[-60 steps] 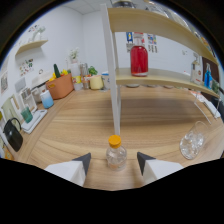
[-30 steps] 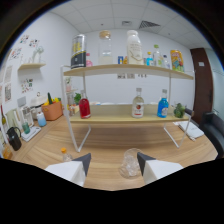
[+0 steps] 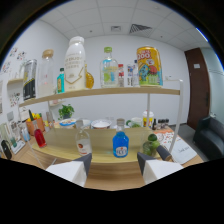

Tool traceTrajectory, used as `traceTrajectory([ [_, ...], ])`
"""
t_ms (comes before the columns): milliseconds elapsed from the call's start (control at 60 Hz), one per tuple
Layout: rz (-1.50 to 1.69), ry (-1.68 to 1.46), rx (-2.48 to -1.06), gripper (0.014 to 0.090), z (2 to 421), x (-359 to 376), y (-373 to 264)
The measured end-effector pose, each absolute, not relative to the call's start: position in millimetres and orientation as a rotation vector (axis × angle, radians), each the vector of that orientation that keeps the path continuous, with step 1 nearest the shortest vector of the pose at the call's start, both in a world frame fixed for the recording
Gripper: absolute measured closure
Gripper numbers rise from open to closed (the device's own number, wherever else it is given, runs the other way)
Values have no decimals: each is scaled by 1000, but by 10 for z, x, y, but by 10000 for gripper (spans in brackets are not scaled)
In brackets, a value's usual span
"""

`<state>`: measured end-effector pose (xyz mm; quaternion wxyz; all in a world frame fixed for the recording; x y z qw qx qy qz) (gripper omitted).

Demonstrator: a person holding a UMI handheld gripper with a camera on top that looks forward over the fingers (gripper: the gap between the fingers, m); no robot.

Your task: Make me a cup of Mount Fuji.

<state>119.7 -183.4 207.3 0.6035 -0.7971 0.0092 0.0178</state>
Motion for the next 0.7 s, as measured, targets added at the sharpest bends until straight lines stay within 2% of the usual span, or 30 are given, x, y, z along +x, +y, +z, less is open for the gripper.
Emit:
traceTrajectory([
  [133,51,2,-1840,270,2046,1297,-1438],
  [283,48,-10,-1864,477,1920,1334,-1105],
  [350,30,2,-1873,645,1876,1361,-1032],
  [367,21,5,-1875,666,1869,1375,-1023],
  [533,36,0,-1892,682,1873,1349,-1063],
  [700,50,-10,-1872,688,2046,1283,-1354],
])
